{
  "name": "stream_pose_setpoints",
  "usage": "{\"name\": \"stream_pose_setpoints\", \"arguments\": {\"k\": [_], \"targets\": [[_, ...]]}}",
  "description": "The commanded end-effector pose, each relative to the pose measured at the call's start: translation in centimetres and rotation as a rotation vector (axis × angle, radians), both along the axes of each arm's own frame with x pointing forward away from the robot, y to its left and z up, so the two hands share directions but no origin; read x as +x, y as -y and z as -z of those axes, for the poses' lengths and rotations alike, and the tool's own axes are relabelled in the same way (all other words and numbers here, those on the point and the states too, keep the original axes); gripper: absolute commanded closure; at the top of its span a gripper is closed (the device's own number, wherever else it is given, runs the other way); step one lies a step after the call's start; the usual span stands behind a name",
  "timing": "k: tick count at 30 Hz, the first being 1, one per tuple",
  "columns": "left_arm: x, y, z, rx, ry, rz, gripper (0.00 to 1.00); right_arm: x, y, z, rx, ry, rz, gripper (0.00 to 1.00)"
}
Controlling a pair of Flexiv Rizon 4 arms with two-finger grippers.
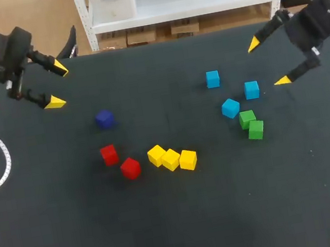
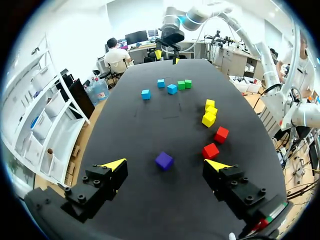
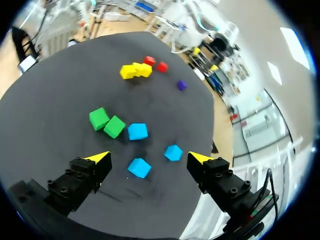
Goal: Place the blue cubes, place green cubes on the blue cubes, place the yellow cubes on the green cubes, then place the red cubes on the yellow cubes, and place purple cube on the red cubes.
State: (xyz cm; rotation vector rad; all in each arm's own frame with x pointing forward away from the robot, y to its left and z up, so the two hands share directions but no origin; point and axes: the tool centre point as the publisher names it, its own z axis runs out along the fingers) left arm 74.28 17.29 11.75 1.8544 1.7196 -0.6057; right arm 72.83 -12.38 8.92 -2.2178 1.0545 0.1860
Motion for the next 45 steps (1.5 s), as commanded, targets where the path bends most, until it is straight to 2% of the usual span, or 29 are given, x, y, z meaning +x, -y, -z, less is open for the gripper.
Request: {"name": "stream_pose_setpoints", "arguments": {"k": [1,3,4,6,10,11,15,16,18,22,32,45], "targets": [[0.1,-0.1,0.1,-0.001,0.002,0.003,0.00,2.9,-1.0,0.6,-0.031,-0.094,0.133,0.00],[0.1,-0.1,0.1,-0.001,0.002,0.003,0.00,3.4,-1.7,0.6,-0.046,-0.144,0.285,0.00],[0.1,-0.1,0.1,-0.001,0.002,0.003,0.00,3.5,-2.0,0.4,-0.013,-0.194,0.293,0.00],[0.1,-0.1,0.1,-0.001,0.002,0.003,0.00,3.7,-2.7,0.3,0.000,-0.250,0.399,0.00],[0.1,-0.1,0.1,-0.001,0.002,0.003,0.00,4.1,-4.1,0.4,0.056,-0.325,0.508,0.00],[0.1,-0.1,0.1,-0.001,0.002,0.003,0.00,4.3,-4.5,0.7,0.044,-0.338,0.565,0.00],[0.1,-0.1,0.1,-0.001,0.002,0.003,0.00,5.3,-5.8,1.3,0.112,-0.449,0.687,0.00],[0.1,-0.1,0.1,-0.001,0.002,0.003,0.00,5.6,-6.1,1.5,0.120,-0.459,0.741,0.00],[0.1,-0.1,0.1,-0.001,0.002,0.003,0.00,6.1,-6.8,1.9,0.157,-0.488,0.771,0.00],[0.1,-0.1,0.1,-0.001,0.002,0.003,0.00,7.2,-8.0,3.3,0.177,-0.523,0.856,0.00],[0.1,-0.1,0.1,-0.001,0.002,0.003,0.00,9.0,-9.9,6.2,0.185,-0.551,0.872,0.00],[0.1,-0.1,0.1,-0.001,0.002,0.003,0.00,10.7,-8.6,8.1,0.124,-0.524,0.738,0.00]]}}
